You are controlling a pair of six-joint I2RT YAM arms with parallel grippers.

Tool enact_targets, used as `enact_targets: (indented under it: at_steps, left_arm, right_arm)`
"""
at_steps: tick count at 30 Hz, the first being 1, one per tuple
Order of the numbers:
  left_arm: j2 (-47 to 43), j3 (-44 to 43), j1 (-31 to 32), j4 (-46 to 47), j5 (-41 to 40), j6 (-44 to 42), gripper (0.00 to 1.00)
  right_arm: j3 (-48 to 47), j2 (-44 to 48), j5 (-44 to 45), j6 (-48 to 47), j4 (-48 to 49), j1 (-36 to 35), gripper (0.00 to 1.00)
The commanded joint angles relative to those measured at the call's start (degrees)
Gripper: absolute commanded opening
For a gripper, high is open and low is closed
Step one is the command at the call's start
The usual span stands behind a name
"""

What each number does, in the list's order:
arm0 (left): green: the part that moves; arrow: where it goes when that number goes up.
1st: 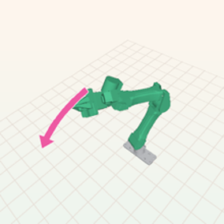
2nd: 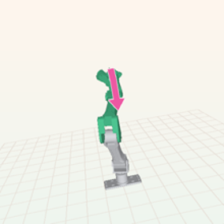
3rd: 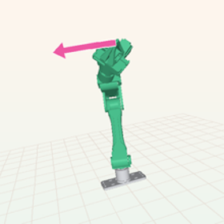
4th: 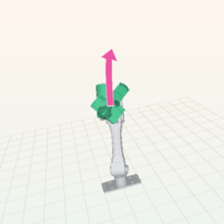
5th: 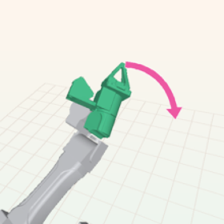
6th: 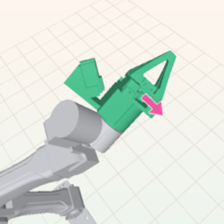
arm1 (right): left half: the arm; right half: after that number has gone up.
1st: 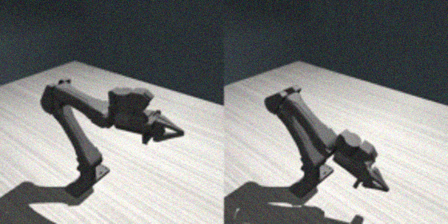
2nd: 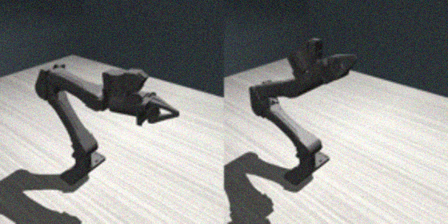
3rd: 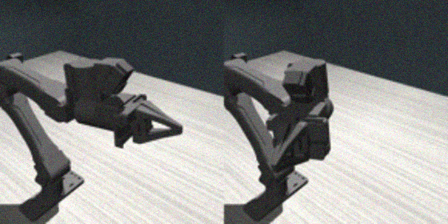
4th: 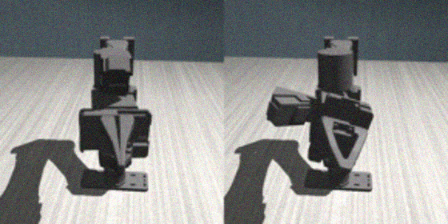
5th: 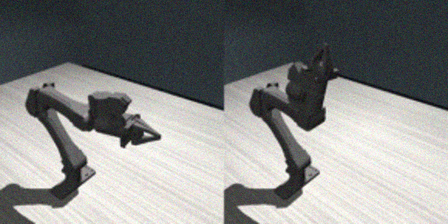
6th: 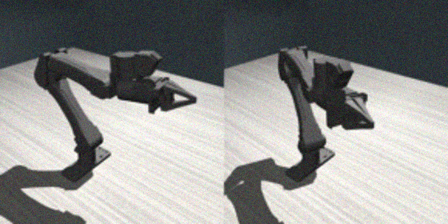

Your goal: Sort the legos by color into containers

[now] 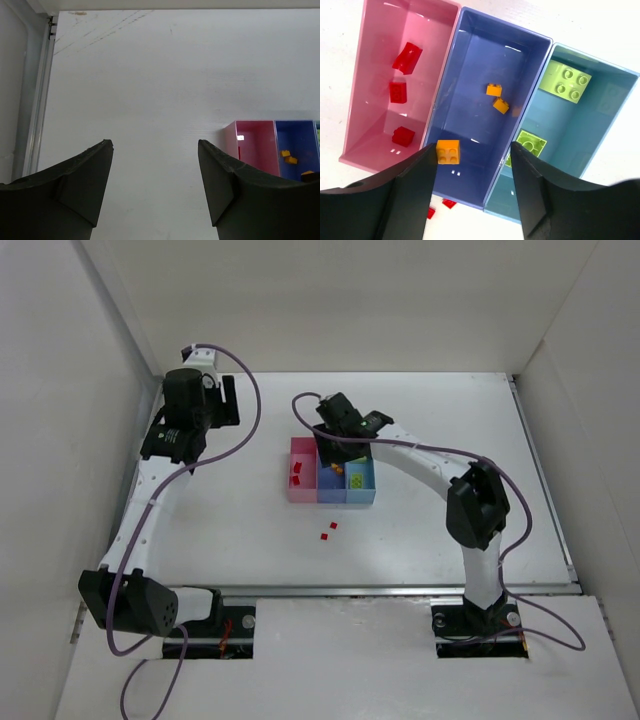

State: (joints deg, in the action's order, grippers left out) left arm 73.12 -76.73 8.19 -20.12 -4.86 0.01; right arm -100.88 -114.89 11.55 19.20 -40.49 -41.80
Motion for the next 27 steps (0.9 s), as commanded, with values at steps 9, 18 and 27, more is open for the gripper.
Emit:
enact_targets:
  at_steps: [9,18,27]
  left_arm:
    - [-1.58,1.05,-0.19,1.13,3.28,-1.24,0.67]
    - [-1.58,1.05,-0.19,1.13,4.42,-1.24,0.67]
    - [-1.05,1.05,-0.19,1.13,4.95,-1.24,0.67]
  right_arm:
    - [-2.82,2.13,-1.00,-1.27,-1.16,0.40,0.55]
    - [-4.24,1.51,0.58,-1.27,-3.10,0.40,0.85]
    - [-9.50,-5.07,2.51,-1.62,-11.53,-0.12,0.82]
